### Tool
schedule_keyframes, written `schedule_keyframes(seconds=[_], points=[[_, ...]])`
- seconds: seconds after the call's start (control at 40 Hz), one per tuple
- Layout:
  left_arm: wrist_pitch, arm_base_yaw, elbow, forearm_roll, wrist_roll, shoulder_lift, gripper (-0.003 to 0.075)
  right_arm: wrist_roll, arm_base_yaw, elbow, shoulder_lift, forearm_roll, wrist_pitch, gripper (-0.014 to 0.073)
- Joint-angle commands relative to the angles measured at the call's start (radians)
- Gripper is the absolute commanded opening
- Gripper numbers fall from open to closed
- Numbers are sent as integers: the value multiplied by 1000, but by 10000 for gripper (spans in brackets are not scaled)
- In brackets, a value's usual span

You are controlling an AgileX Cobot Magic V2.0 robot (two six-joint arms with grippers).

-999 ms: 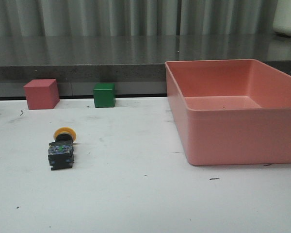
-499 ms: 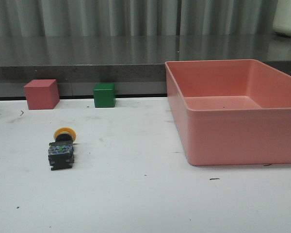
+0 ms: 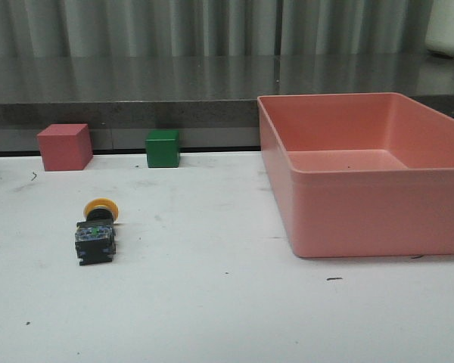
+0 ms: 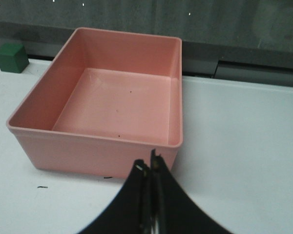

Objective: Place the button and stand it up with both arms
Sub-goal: 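Withdraw the right gripper upward away from the button, then lower the open left gripper over the button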

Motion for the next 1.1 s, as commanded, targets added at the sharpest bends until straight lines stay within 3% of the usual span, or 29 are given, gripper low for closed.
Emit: schedule_keyframes(seconds=[0.0,0.3,0.549,0.774,0.924,1.074], points=[[-77,-5,-38,-1,2,11,673,-11,-5,5,-54,-11,-102,-69],[-105,-7,-50,-20,2,35,673,-11,-5,12,-73,-11,-93,-69],[7,-30,-184,-25,2,231,673,-11,-5,12,-73,-11,-92,-69],[60,-213,-282,-35,2,437,673,-11,-5,12,-73,-11,-92,-69],[159,-358,-377,-118,2,610,673,-11,-5,12,-73,-11,-92,-69],[295,-430,-514,-152,2,817,673,-11,-5,12,-73,-11,-92,-69]])
